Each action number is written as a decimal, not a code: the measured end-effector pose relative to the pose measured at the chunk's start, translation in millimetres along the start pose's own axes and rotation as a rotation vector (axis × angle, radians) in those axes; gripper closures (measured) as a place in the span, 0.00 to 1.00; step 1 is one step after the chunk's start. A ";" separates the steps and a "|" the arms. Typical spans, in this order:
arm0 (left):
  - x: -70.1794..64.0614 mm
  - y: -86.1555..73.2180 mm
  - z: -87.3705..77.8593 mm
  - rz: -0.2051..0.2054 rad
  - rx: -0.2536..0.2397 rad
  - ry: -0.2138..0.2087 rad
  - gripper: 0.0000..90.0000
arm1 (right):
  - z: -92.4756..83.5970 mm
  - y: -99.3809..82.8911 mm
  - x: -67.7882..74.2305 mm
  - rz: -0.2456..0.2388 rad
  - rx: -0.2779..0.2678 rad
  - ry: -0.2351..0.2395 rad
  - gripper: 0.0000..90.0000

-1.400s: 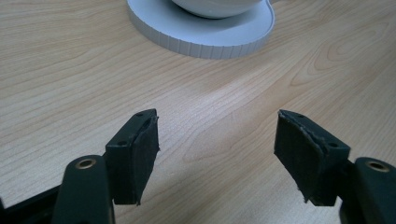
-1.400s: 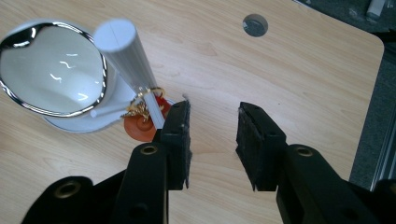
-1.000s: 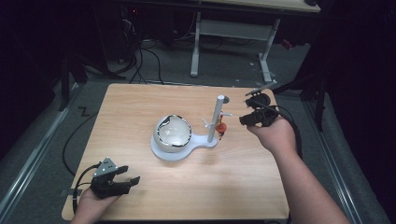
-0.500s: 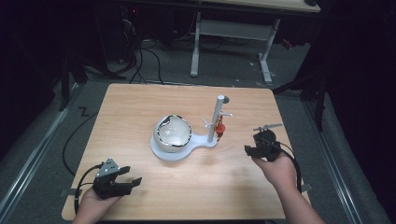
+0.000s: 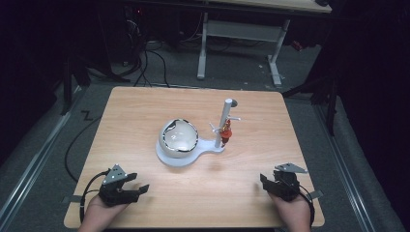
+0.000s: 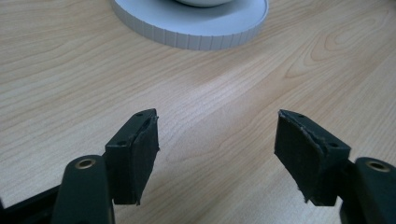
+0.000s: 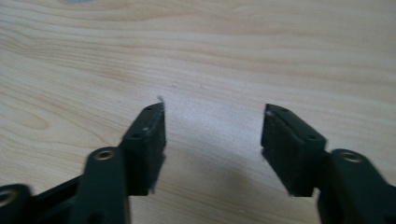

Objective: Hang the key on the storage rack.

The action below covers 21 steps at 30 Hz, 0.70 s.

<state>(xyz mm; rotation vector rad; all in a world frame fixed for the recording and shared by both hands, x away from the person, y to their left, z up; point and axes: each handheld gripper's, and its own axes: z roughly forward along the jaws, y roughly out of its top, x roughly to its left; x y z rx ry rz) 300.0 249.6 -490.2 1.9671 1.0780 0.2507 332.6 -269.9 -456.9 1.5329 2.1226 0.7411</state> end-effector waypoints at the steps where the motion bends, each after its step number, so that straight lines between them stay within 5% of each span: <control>1: 0.4 0.2 0.3 -0.002 -0.003 0.002 0.34 | -1.2 -1.1 -0.1 -0.029 -0.021 -0.001 0.40; 12: 2.8 -2.9 1.0 -0.012 -0.001 0.025 0.33 | 8.9 1.6 5.9 -0.048 -0.043 0.040 0.39; 21: 3.3 6.9 9.2 -0.003 -0.017 0.004 0.33 | 5.1 -9.0 1.4 -0.038 -0.022 0.025 0.39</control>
